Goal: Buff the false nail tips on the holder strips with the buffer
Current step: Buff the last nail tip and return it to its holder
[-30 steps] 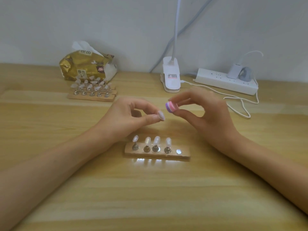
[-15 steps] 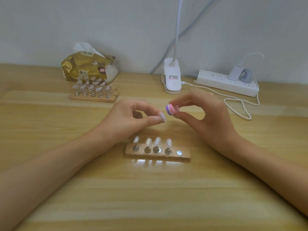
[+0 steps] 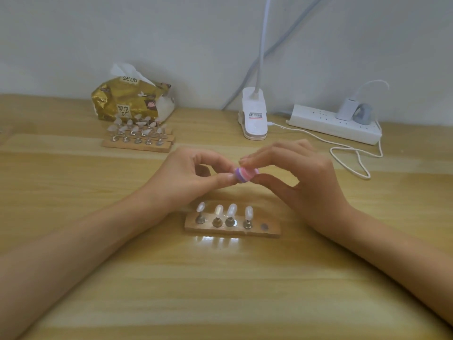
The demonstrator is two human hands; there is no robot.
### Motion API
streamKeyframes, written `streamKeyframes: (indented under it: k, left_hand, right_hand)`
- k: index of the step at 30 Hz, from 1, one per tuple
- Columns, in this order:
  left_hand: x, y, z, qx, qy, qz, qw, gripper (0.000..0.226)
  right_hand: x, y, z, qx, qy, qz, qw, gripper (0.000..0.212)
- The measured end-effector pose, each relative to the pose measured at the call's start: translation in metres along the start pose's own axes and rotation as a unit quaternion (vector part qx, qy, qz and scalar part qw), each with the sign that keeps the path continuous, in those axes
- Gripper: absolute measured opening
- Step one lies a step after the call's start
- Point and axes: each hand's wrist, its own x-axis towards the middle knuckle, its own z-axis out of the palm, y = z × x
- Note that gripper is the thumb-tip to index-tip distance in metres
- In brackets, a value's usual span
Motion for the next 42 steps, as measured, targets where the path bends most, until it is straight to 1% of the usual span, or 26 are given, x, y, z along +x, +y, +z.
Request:
streamKeyframes:
  k: [1,4,7,8,10,11,13,14,16,17,19,20,23,24,27,30,31,33,34,36,37,39,40,41,42]
  left_hand:
    - [-0.0002,0.0001,0.0002,0.001,-0.001,0.0,1.0,0.002]
    - [0.0005,-0.0002,0.0002,-0.003,0.003,-0.002,1.0,0.002]
    - [-0.0003,0.0007,0.0001,-0.005,-0.002,0.004,1.0,0.017]
    - [0.0,0.0004,-0.0001,-0.002,0.0,0.003,1.0,0.017]
    - [0.0005,0.0002,-0.0002,-0.005,-0.002,0.004,1.0,0.011]
    - [0.0003,0.0003,0.0,-0.01,-0.005,0.006,1.0,0.012]
    - [0.0001,-0.0004,0.0001,-0.009,-0.004,0.01,1.0,0.022]
    - [0.0001,-0.0006,0.0001,-0.008,-0.001,0.01,1.0,0.023]
    - [0.0001,-0.0001,0.0004,-0.013,-0.003,0.013,1.0,0.018]
    - [0.0002,0.0,0.0006,-0.016,-0.005,0.016,1.0,0.019]
    - [0.0007,-0.0006,0.0003,-0.02,-0.007,0.021,1.0,0.026]
    - [0.0007,-0.001,0.0001,-0.018,-0.004,0.023,1.0,0.026]
    - [0.001,-0.0018,0.0002,-0.007,-0.008,0.028,1.0,0.008]
    - [0.0005,-0.0016,0.0004,-0.009,-0.012,0.029,0.999,0.007]
    - [-0.0003,-0.0018,-0.0002,-0.014,-0.005,0.027,1.0,0.025]
    - [-0.0003,-0.0013,0.0003,-0.004,-0.014,0.03,0.999,0.01]
    - [-0.0007,-0.0011,0.0004,-0.006,-0.016,0.033,0.999,0.009]
    - [-0.0012,-0.0015,-0.0001,-0.011,-0.012,0.033,0.999,0.018]
    - [-0.0008,-0.0018,-0.0002,-0.008,-0.008,0.031,0.999,0.019]
    - [-0.0001,-0.0016,0.0,0.002,-0.013,0.035,0.999,0.013]
    - [0.0,-0.0012,0.0004,0.001,-0.015,0.037,0.999,0.014]
    - [-0.0001,-0.0013,0.0002,-0.003,-0.012,0.037,0.999,0.028]
    - [-0.0001,-0.0018,-0.0001,0.001,-0.007,0.034,0.999,0.032]
    - [0.0003,-0.0024,-0.0003,0.008,-0.005,0.031,0.999,0.029]
    - [0.0006,-0.0023,-0.0002,0.01,-0.007,0.03,0.999,0.019]
  right_hand:
    - [-0.0004,-0.0002,0.0004,-0.009,0.002,-0.01,1.0,0.008]
    - [0.0001,-0.002,-0.0008,0.008,0.005,0.019,1.0,0.008]
    - [-0.0003,-0.0021,0.0013,-0.014,0.008,-0.017,1.0,0.007]
    - [0.0001,-0.0016,0.0014,-0.009,0.005,-0.007,1.0,0.007]
    - [0.0013,-0.0014,0.0005,0.015,0.0,0.026,1.0,0.008]
    - [0.0012,-0.0023,0.0007,0.011,0.004,0.022,1.0,0.008]
    - [0.0013,-0.0036,0.002,-0.018,0.012,-0.022,1.0,0.007]
    - [0.0011,-0.0031,0.002,-0.024,0.013,-0.026,0.999,0.006]
    - [0.0027,-0.0029,0.0005,-0.008,0.012,0.001,1.0,0.006]
    - [0.0029,-0.0033,0.0003,-0.008,0.013,0.0,1.0,0.006]
    - [0.0032,-0.0059,0.0022,-0.038,0.022,-0.047,0.998,0.006]
    - [0.0034,-0.0055,0.0031,-0.044,0.024,-0.059,0.997,0.006]
    - [0.0048,-0.0027,0.0001,-0.012,0.009,0.002,1.0,0.01]
    - [0.0046,-0.0035,-0.0003,-0.009,0.008,0.001,1.0,0.011]
    - [0.004,-0.0068,0.0028,-0.03,0.027,-0.062,0.997,0.009]
    - [0.0045,-0.0042,0.0012,-0.011,0.025,-0.023,0.999,0.011]
    - [0.0042,-0.0044,0.0011,-0.012,0.024,-0.025,0.999,0.011]
    - [0.0039,-0.0055,0.0027,-0.022,0.026,-0.061,0.998,0.009]
    - [0.004,-0.0049,0.0033,-0.02,0.023,-0.06,0.998,0.009]
    - [0.0051,-0.0031,0.0016,0.005,0.013,-0.016,1.0,0.009]
    - [0.0047,-0.0027,0.0012,0.012,0.011,-0.006,1.0,0.01]
    - [0.0035,-0.0043,0.0021,0.01,0.013,-0.039,0.999,0.01]
    - [0.0035,-0.0047,0.0026,0.008,0.012,-0.056,0.998,0.011]
    - [0.0036,-0.0041,0.0026,0.007,0.01,-0.052,0.999,0.011]
    - [0.0041,-0.0028,0.0017,0.011,0.01,-0.03,0.999,0.011]
